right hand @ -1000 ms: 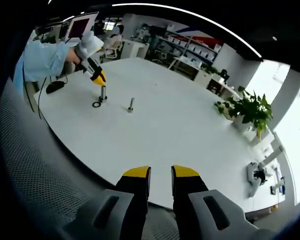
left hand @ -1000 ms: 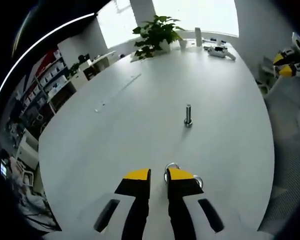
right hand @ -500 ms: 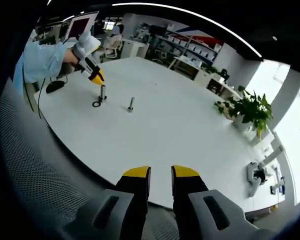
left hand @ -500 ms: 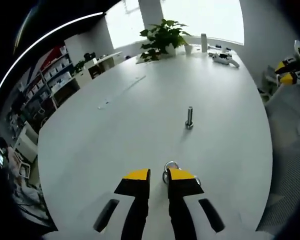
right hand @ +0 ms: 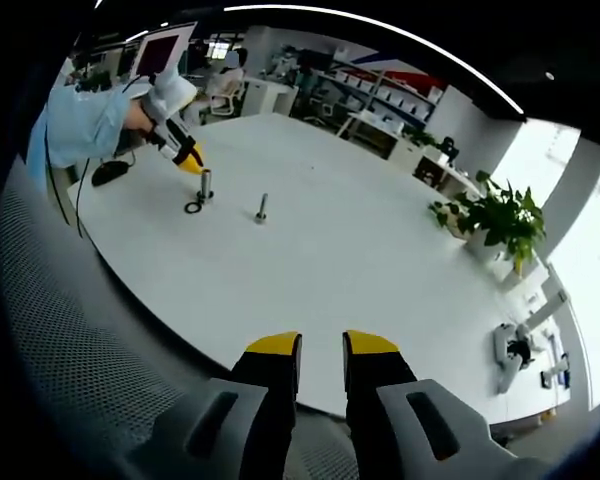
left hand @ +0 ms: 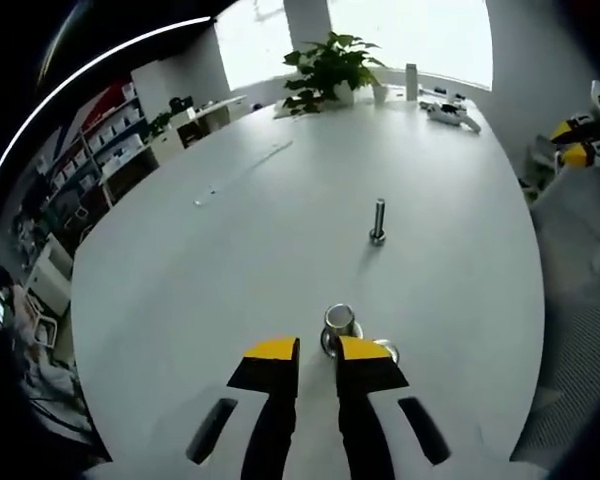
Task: Place the washer onto the threaded stud by aligning its center hole with the stud, sliding it down to the base, and recovering from edge contact or off-axis alignment until the washer reaches the visible bottom stop.
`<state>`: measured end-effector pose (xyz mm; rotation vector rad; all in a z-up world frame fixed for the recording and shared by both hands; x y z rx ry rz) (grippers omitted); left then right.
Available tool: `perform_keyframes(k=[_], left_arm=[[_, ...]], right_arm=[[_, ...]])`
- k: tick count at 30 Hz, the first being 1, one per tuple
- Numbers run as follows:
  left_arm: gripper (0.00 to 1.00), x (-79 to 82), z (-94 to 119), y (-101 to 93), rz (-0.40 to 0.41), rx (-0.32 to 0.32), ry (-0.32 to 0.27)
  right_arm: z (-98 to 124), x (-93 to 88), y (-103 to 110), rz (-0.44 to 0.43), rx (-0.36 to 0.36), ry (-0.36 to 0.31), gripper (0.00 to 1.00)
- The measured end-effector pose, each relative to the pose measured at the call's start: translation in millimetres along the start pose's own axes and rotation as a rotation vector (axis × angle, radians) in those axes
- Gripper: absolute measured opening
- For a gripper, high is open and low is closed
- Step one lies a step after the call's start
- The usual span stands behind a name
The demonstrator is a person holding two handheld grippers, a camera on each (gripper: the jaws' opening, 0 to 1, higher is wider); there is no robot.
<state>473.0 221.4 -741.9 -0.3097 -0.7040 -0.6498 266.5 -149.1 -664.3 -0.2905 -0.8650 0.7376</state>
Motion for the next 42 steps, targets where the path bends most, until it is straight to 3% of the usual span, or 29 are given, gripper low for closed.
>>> perform_keyframes(k=[9,22,26,27,30,38,42], left_arm=[[0.14,-23.7,-15.9,-14.0,0.059,-0.057,0.088],[0.14,-32.9,-33.0,-17.9,0.08,-0.058,0.138],[0.13,-36.1,-36.2,-20.9,0.084,-0.051,0.145],[0.12,-33.7,-37.9,-19.0,0.008,-0.032,0.117],[0.08,-34.2,-38.2,-22.1,0.058,-0.055,0.11],[0.02,-34.4,-37.2,-25.2,0.029,-0.03,0.117],[0.02,-36.8,-32.2,-25.8,0.054,-0.034,0.113]], right_arm=[[0.1,0.7,0.1,0.001,0.0,-0.004,0.19],[0.2,0.8,0.2,0.002,-0.001,-0.009,0.19],[0.3,0.3,0.1,0.002,-0.002,-0.011,0.19],[0.3,0.2,0.1,0.002,-0.002,-0.011,0.19],[0.3,-0.3,0.0,0.001,-0.003,-0.012,0.19],[0.3,-1.2,-0.1,0.001,-0.004,-0.01,0.19],[0.2,-1.2,0.0,0.002,-0.002,-0.009,0.19]])
Point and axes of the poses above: the point that each gripper's makers call its tool centre point, and the gripper's own axes: z roughly backward along the fingers, y roughly to its left, x roughly out of its top, the point moved 10 cm from there along z, roughly backward along the fingers, and after that the axes turned 14 degrees about z, right-handed, at the moved point
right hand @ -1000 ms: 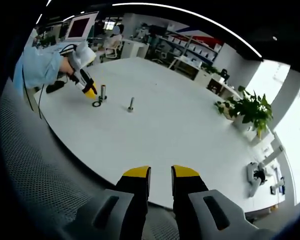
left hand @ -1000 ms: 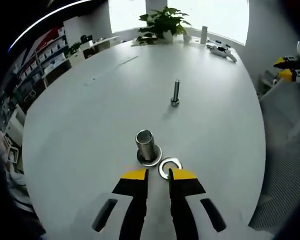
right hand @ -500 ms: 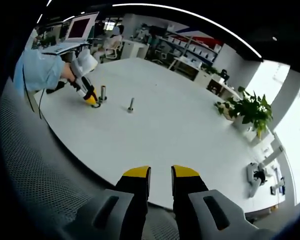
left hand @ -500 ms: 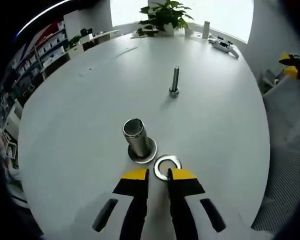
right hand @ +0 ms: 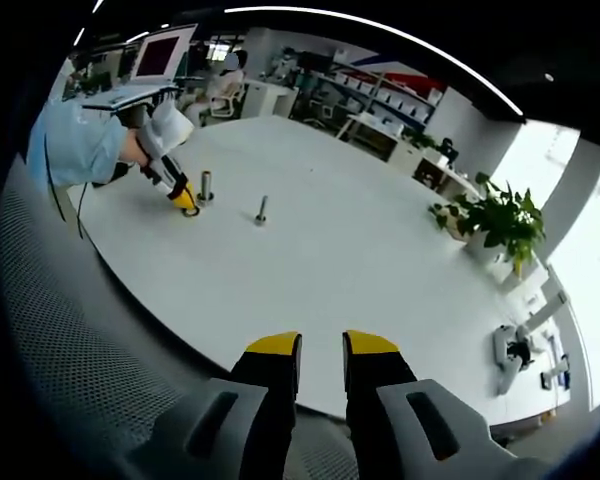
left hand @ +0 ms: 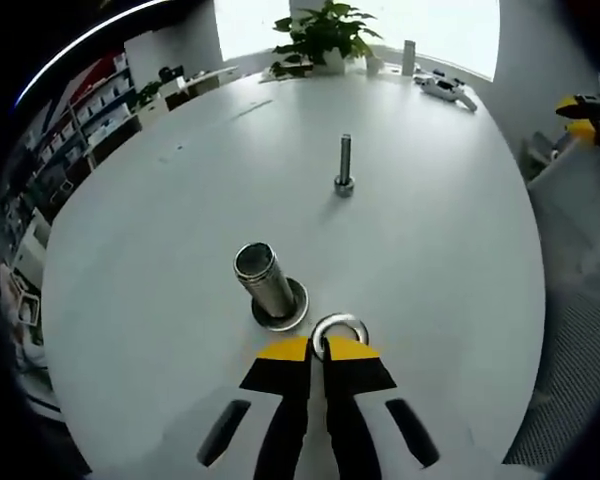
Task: Place the washer onto the threaded stud by aligning its center hole with the stud, sliding it down to the base, and recovering from edge contact or off-axis alignment until the washer reaches the visible bottom stop.
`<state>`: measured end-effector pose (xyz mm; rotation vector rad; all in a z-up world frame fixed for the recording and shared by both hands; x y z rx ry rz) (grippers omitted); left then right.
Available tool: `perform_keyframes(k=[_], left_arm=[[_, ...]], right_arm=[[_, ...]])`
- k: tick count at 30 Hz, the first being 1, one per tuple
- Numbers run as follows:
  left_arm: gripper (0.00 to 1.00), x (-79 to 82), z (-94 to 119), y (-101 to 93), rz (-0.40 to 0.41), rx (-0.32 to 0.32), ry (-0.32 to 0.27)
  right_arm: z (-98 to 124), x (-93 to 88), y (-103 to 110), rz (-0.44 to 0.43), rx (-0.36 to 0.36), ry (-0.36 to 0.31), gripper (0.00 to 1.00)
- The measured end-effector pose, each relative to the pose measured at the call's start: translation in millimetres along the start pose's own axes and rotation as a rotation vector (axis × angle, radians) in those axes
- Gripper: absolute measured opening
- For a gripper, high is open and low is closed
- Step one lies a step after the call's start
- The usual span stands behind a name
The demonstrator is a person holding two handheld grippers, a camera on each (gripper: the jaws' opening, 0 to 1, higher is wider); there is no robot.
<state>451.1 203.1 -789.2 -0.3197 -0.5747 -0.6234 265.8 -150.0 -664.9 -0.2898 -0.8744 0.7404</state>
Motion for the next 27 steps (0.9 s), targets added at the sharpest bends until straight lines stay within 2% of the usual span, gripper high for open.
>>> perform_keyframes(k=[11,15,27], left_arm=[[0.02,5.1,18.8,7.5,0.033,0.003,-0.027],[0.02,8.2,25.3,4.7,0.003,-0.023,-0.018],[0.02,33.3,42.8,4.3,0.008,-0.035,-0.073]], right_arm=[[-0.3,1.1,0.0,0.002,0.001,0.001,0.19],[-0.3,0.9,-0.1,0.002,0.001,0.001,0.19],[-0.3,0.8,-0.3,-0.002,0.001,0.0,0.19]])
Point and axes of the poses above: the point that each gripper's makers call its tool centre point, and the gripper's own axes: z roughly backward along the fingers, y roughly to its left, x roughly out of its top, the point moved 10 cm from there along z, roughly backward along the fingers, and after that the axes turned 14 degrees about z, right-handed, at the moved point
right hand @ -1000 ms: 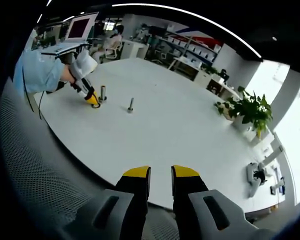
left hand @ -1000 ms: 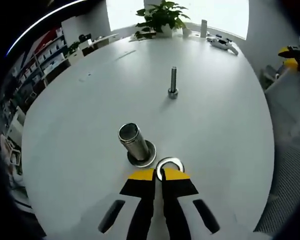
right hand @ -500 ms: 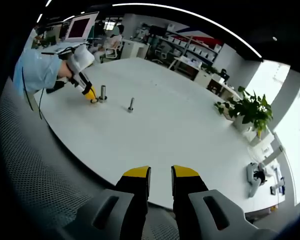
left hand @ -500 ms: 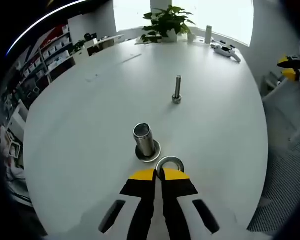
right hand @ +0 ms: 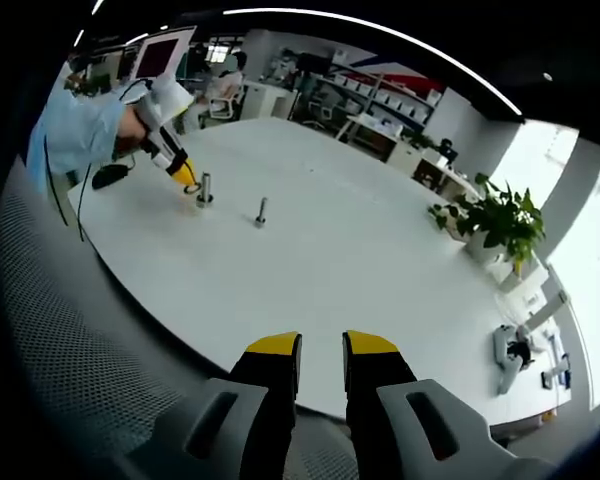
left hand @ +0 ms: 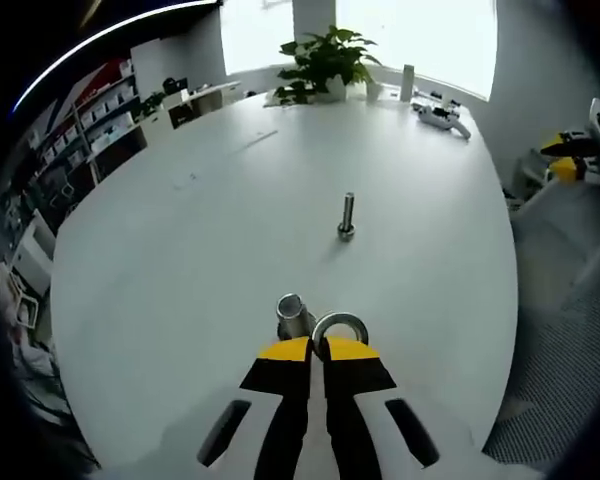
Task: Place the washer onto the threaded stud by aligning its center hole with the stud, sliding it down to the base, and recovering from edge contact or off-axis alignment until the washer reaches the visible bottom stop.
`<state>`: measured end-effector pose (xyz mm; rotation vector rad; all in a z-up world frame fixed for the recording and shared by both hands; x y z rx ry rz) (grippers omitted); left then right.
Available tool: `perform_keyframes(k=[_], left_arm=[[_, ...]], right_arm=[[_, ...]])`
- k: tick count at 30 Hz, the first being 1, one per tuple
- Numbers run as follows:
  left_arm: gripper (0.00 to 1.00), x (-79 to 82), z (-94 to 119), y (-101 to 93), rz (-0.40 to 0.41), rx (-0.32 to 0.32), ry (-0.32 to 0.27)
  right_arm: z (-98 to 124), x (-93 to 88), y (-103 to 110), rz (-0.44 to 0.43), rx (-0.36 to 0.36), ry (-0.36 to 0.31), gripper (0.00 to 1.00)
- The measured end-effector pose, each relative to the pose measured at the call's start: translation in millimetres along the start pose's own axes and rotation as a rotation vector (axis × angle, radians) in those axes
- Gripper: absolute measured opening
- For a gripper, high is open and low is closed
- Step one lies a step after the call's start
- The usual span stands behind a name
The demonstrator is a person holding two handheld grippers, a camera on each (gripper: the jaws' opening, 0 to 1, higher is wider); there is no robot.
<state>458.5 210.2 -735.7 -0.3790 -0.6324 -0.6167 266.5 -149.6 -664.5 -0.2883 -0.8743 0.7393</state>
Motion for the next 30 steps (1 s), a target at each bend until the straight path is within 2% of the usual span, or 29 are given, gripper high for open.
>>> perform_keyframes(k=[5,14,21,30], left_arm=[[0.02,18.9,13.9,-5.2,-0.017,-0.015,-0.057],[0.02,35.7,9.3,5.2,-0.024,0.031,-0.069],[0.02,32.5,-0.6,10.1,-0.023,0.038,-0.009],[0.02,26.2,-7.3,13.1,-0.007,0.041,0.02]], right_arm=[[-0.4,-0.4,0.2,0.002,0.002,0.005,0.19],[-0.1,-0.3,0.2,0.002,0.001,0.003,0.19],[-0.1,-0.5,0.1,0.002,0.0,0.004,0.19],[-0.5,-0.6,0.1,0.002,0.003,0.007,0.19]])
Point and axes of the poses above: the point that each gripper's makers call its tool centre point, and the gripper's own axes: z roughly backward along the fingers, y roughly to its left, x roughly out of its top, the point moved 10 cm from there along z, roughly backward along the fingers, and after that the axes turned 14 degrees about z, right-handed, at the moved point
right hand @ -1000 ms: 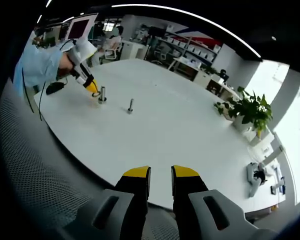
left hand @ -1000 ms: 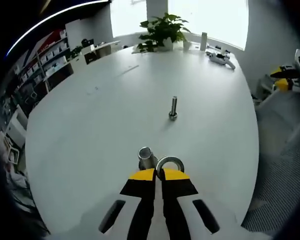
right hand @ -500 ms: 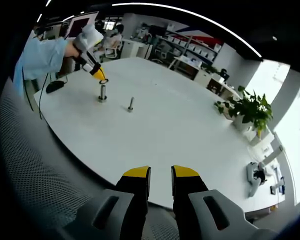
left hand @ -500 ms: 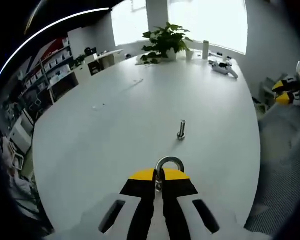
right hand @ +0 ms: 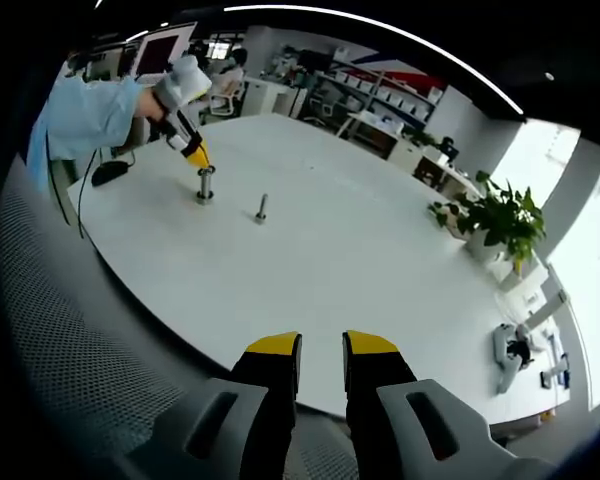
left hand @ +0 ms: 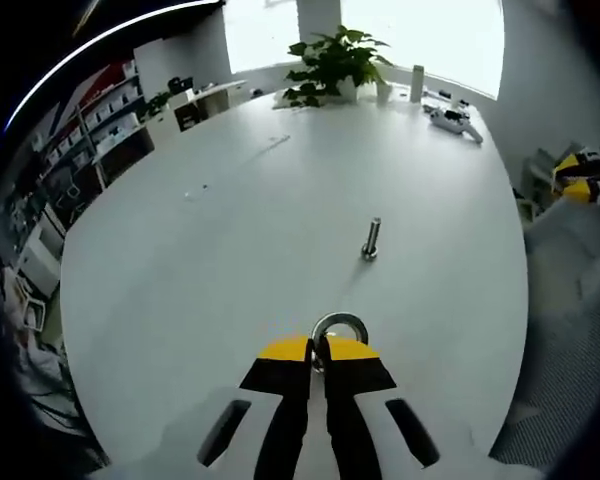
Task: Place the washer onto the threaded stud by aligning its center hole with the stud, sliding it down to the base, and recovering from edge contact or off-axis alignment until the washer reaches the visible bottom stop.
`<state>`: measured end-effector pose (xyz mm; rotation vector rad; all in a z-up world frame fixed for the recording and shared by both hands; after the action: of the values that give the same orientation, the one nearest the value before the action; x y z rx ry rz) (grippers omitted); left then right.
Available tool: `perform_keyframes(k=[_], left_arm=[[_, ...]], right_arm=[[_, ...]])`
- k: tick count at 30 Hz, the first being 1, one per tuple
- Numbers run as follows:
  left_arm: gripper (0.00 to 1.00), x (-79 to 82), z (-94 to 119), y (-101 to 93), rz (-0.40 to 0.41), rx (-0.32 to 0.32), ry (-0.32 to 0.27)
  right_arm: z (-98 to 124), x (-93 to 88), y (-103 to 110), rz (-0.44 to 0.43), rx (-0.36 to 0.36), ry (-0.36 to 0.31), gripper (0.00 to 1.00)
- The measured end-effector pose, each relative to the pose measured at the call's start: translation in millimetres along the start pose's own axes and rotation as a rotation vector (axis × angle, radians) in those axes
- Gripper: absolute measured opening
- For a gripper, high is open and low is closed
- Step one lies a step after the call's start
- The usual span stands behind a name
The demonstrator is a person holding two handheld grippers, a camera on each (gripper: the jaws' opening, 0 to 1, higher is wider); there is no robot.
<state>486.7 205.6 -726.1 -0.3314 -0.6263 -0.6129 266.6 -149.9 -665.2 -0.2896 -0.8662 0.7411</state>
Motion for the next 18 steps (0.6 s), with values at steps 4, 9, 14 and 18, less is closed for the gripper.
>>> perform_keyframes(k=[4,9,14,18], left_arm=[[0.02,0.5,-1.1,0.4,0.018,-0.008,-0.003],[0.02,0.5,-0.5,1.4,0.011,0.011,-0.009],[0.0,-1.0,-0.8,4.3,0.02,0.035,0.002],[0.0,-8.1,-3.8,1.2,-0.013,0.027,0.023]], right_arm=[[0.0,-0.2,0.0,0.0,0.0,0.001,0.19],[0.0,-0.3,0.0,0.001,0.001,0.001,0.19],[0.1,-0.2,-0.1,0.001,0.0,0.0,0.19],[0.0,-0.1,-0.1,0.002,0.002,-0.002,0.19]])
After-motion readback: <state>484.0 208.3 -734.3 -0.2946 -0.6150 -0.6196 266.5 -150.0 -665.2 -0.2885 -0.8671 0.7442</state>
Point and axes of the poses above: the point that each gripper's makers call its tool centre point, and the gripper's own axes: z roughly backward along the fingers, y roughly to its left, x roughly out of its top, the point moved 10 cm from there along z, roughly backward along the fingers, and after that the axes turned 14 degrees about z, right-handed, at the moved point
